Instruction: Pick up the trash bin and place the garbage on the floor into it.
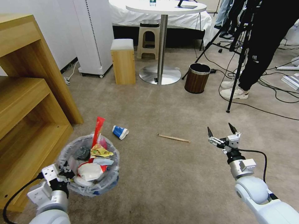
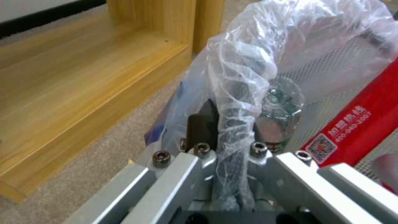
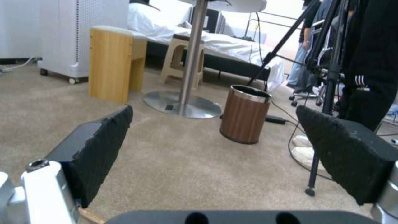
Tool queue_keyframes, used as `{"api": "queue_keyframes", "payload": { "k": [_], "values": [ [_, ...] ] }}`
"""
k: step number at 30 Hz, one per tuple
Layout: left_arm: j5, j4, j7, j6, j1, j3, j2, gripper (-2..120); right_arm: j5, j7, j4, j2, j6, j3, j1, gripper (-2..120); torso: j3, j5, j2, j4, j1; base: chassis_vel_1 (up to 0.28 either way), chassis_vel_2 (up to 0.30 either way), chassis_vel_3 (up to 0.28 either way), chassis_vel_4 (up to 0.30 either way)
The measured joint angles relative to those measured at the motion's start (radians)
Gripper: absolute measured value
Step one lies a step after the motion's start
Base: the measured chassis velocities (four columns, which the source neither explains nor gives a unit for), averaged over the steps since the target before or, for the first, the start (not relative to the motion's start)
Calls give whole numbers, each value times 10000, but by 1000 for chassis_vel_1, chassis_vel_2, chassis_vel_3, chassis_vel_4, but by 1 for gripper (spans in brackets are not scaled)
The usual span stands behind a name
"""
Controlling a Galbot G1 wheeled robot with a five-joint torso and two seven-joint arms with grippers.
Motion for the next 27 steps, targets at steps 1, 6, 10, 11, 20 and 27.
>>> {"api": "queue_keyframes", "payload": {
  "k": [1,6,10,11,20,27],
  "values": [
    [0,0,0,0,0,0,0,1,0,0,0,0,0,0,0,100,0,0,0,0,0,0,0,0,0],
    [-152,-17,4,-19,16,-174,106,1,-38,-1,-76,72,3,-128,98,100,0,1,0,0,0,0,0,0,0],
    [-141,-18,10,-19,-29,-92,63,1,-92,5,-145,105,-18,-168,222,100,0,3,0,0,0,0,0,0,0],
    [-129,-14,16,-18,-37,-34,35,1,-105,9,-158,109,-36,-180,245,100,0,2,0,0,0,0,0,0,0],
    [-92,133,74,-17,-223,102,-9,1,-215,125,-246,165,-184,-246,298,100,-1,3,0,-1,0,0,0,0,0],
    [-99,246,119,-19,-331,184,-19,1,-243,169,-278,166,-236,-245,339,98,-1,4,0,-1,0,-53,53,46,-41]
  ]
}}
